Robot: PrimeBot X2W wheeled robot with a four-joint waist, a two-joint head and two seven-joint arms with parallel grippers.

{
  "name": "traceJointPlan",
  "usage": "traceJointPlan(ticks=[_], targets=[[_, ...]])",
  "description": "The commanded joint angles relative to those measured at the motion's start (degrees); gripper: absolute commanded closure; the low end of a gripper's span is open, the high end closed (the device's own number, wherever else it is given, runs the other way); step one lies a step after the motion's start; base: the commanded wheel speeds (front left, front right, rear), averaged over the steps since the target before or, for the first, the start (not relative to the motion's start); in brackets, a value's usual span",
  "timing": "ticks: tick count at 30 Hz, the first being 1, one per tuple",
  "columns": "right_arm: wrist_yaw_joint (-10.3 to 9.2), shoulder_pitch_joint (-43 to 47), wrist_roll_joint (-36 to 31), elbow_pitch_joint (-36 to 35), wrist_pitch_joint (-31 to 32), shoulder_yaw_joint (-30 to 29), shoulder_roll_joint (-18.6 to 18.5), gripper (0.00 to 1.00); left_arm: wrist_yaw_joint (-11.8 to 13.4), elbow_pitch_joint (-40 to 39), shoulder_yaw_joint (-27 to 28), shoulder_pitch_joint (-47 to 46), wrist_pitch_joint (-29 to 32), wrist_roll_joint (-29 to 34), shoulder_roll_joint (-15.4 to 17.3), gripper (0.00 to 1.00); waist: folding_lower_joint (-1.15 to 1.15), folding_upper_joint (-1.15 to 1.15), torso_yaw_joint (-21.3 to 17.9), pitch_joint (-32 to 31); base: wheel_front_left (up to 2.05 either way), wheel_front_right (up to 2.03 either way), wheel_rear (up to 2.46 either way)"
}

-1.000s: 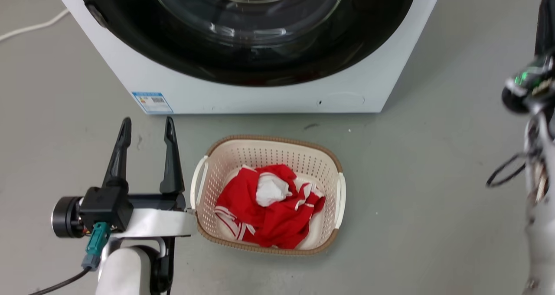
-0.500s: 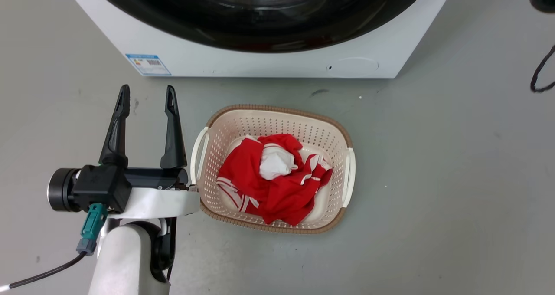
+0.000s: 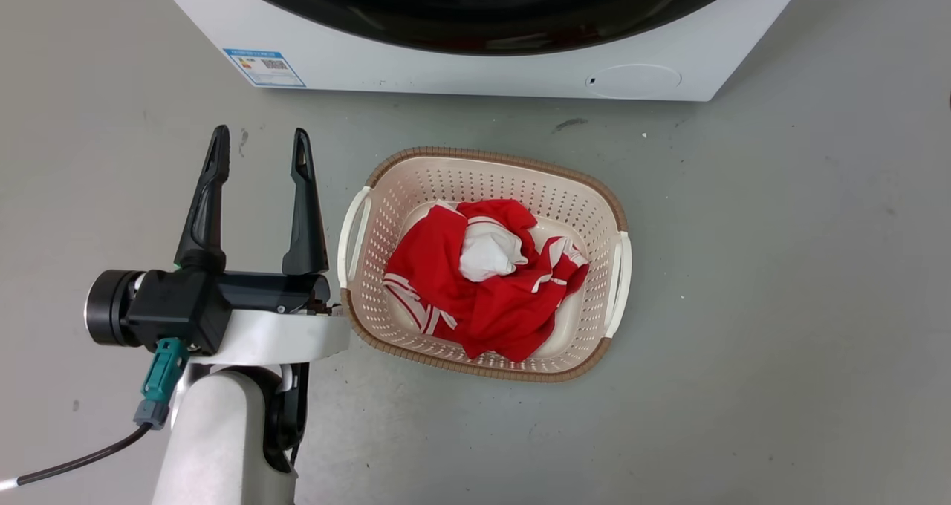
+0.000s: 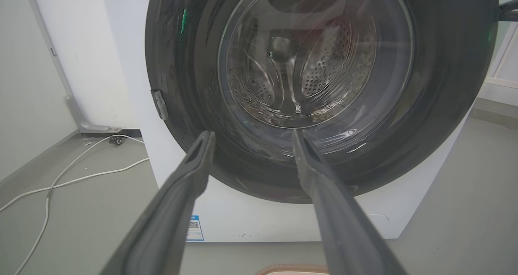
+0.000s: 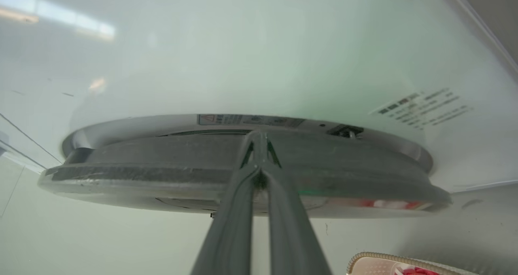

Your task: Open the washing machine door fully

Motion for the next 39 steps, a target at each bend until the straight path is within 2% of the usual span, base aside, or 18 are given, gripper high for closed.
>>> traceJointPlan(ticks=[1,9,21,29,39], targets=[[0.00,-0.8,0.1,1.0,0.5,-0.1,0.4,1.00,0.1,-0.2,-0.1,-0.6,-0.1,-0.1,-0.1,0.00,-0.01,0.00,0.2,0.4,0.00,0.00,0.00],[0.00,-1.8,3.4,3.2,9.5,-1.7,3.5,1.00,0.5,0.2,-0.9,-1.1,-0.1,-0.5,-0.1,0.00,-0.01,0.00,0.2,1.1,0.00,0.00,0.00],[-0.02,4.1,6.1,-3.1,24.7,-0.7,3.4,1.00,0.9,1.2,-1.3,-0.5,-0.1,-0.7,-0.1,0.00,-0.01,0.00,-0.8,-1.1,0.00,0.00,0.00],[-0.01,12.4,6.6,-8.6,32.8,1.5,5.1,1.00,0.4,2.6,-0.8,2.0,-0.1,-0.1,-0.1,0.00,-0.01,0.00,-1.5,-5.8,0.00,0.00,0.00],[0.00,25.4,8.5,-17.8,40.2,4.0,9.2,1.00,0.0,4.0,-0.6,7.1,-0.1,-0.1,-0.1,0.00,-0.01,0.00,-2.0,-13.0,0.00,0.00,0.00]])
